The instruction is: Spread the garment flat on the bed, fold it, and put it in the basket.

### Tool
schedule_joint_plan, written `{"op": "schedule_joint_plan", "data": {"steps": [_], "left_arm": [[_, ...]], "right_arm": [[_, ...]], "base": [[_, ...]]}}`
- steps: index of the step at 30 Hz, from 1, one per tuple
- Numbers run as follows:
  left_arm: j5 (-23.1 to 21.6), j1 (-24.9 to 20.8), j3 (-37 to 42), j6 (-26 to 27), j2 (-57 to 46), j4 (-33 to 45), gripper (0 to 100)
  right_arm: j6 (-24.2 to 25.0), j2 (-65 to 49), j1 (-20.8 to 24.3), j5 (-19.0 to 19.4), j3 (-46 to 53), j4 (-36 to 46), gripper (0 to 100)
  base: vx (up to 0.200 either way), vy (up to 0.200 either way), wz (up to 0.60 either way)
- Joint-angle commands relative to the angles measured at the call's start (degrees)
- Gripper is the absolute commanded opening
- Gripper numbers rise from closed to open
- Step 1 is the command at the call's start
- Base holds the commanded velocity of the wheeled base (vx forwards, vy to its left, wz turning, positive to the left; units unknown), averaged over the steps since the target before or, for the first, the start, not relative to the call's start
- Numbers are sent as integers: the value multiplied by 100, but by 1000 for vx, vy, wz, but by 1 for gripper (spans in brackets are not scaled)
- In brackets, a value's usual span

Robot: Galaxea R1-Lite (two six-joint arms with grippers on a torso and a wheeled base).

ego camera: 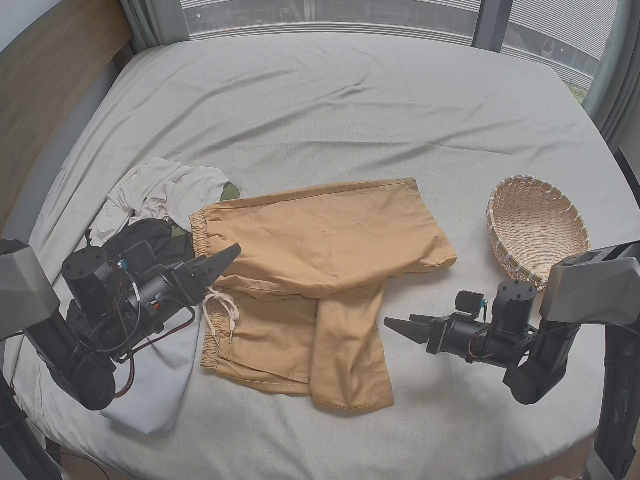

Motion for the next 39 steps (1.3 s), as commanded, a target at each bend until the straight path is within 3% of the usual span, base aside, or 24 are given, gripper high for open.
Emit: {"op": "schedule_joint_plan", "data": {"steps": [1, 23, 24, 39], "left_arm": [[10, -199, -5, 8, 6, 1, 100], [54, -234, 100, 16, 6, -7, 100], [54, -225, 100, 16, 6, -7, 100], [63, -216, 179, 16, 32, -7, 100]], "right_arm": [[-14, 314, 150, -1, -150, -1, 100], [-278, 1008, 448, -221, -589, -1, 100], [-278, 1008, 457, -221, -589, -1, 0], [-261, 929, 475, -326, -449, -10, 0]], "base": [[0, 0, 0], [0, 0, 0], [0, 0, 0], [0, 0, 0]]}}
